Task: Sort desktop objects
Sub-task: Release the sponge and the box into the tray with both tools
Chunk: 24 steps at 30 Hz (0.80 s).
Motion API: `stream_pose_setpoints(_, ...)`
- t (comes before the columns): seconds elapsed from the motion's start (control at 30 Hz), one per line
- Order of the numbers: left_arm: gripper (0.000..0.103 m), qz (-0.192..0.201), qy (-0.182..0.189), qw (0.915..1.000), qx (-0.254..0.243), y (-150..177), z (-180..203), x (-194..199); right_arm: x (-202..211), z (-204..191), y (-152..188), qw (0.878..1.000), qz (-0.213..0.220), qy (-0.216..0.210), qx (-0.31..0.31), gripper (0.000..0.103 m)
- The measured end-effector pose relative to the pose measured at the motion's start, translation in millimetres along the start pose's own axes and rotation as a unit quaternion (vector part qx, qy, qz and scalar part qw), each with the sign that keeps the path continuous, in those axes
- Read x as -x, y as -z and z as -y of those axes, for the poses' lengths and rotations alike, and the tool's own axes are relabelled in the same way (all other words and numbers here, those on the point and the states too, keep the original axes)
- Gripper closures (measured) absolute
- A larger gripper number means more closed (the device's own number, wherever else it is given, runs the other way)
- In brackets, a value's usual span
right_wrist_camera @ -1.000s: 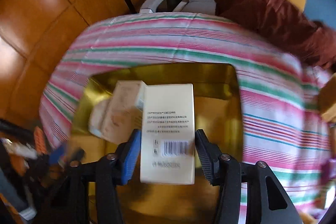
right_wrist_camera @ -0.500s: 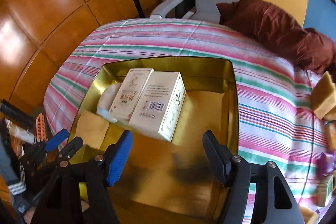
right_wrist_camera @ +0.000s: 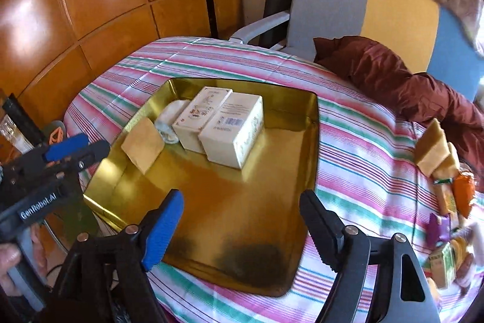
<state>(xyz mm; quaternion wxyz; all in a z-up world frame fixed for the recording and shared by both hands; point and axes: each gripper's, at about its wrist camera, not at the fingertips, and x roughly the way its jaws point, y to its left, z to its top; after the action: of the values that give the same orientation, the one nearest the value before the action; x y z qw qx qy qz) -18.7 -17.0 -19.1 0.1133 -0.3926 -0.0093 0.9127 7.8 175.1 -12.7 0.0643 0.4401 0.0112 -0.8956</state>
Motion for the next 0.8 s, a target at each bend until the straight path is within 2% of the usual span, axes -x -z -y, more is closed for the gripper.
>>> stream_pose_setpoints(0.23,0.051,-0.005,0.011,0.9997,-0.022,6.2,19.4,4.0,12.6,23.8,19.8,1.000,0.000,0.019,-0.015,0.023)
stream_pose_setpoints(0.5,0.051,-0.020,0.026,0.9987,-0.039,8.5,38.2,1.0,31.0,63.0,27.3,0.998,0.002,0.052,-0.035,0.023)
stream_pose_setpoints(0.7,0.048,-0.045,0.053,0.9971,-0.031,10.7,46.0,-8.9,43.9,110.5,36.9,0.994,-0.011,0.079,-0.081,0.021)
stream_pose_setpoints(0.8,0.048,-0.052,0.063,0.9958,-0.042,11.5,54.6,-11.7,56.1,140.5,42.6,0.989,-0.015,0.087,-0.114,0.021)
